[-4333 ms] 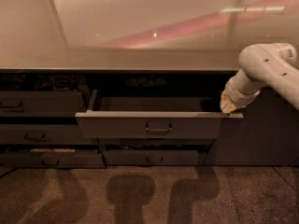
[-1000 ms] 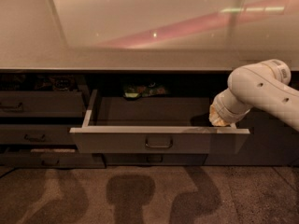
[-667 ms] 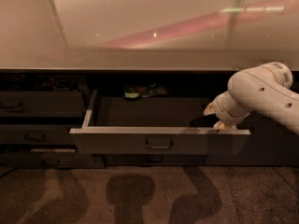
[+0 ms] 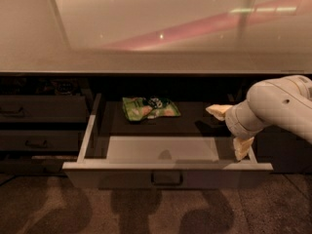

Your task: Open top drawer

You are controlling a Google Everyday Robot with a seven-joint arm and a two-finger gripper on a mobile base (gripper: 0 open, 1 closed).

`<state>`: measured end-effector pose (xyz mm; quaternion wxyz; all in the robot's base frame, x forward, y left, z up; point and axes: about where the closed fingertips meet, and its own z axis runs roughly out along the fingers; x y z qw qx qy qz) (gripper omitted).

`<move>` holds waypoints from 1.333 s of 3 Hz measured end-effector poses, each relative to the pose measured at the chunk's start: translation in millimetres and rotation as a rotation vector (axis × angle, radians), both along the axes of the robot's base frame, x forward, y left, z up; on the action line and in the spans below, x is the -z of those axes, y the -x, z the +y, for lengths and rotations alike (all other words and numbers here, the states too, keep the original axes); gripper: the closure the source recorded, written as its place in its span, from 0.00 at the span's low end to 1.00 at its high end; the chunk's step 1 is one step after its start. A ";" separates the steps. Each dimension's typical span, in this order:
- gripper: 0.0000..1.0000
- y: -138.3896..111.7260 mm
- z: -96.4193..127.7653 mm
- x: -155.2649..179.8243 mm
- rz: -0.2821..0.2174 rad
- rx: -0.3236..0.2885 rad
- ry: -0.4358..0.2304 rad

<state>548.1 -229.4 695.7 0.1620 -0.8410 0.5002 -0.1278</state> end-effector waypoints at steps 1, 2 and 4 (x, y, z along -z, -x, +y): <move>0.00 24.3 7.0 3.6 -0.006 -0.020 0.041; 0.00 55.9 -1.2 12.9 0.020 0.009 0.163; 0.00 136.8 -31.3 13.6 0.051 0.284 0.208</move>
Offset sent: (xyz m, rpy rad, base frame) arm -0.1281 -0.0191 -0.0345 -0.3074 0.1053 -0.3211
